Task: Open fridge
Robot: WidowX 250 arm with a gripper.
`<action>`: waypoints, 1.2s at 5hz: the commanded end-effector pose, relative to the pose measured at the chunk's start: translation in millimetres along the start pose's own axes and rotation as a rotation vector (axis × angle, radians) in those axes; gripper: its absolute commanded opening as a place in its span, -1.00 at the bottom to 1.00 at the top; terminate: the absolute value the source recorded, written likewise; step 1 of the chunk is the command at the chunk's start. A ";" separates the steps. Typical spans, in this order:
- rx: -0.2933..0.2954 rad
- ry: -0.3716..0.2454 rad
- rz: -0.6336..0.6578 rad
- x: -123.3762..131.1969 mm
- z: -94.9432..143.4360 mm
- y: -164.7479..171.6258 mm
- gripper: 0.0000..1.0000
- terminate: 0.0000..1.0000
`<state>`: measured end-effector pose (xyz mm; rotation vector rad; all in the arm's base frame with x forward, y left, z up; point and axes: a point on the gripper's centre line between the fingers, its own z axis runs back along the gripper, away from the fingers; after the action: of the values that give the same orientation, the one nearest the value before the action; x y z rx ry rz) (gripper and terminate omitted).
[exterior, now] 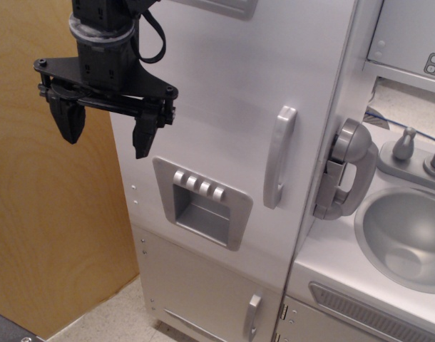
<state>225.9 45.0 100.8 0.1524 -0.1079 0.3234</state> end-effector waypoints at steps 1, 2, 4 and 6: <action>0.000 0.000 0.000 0.0 0.0 0.0 1.00 -1.00; -0.006 0.026 -0.035 6.9 4.1 -24.5 1.00 -1.00; -0.110 0.014 -0.130 -1.1 -1.6 -93.8 1.00 -1.00; -0.129 -0.129 -0.194 17.4 -2.0 -131.3 1.00 -1.00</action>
<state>280.8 -71.1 70.2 0.0669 -0.1938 0.1098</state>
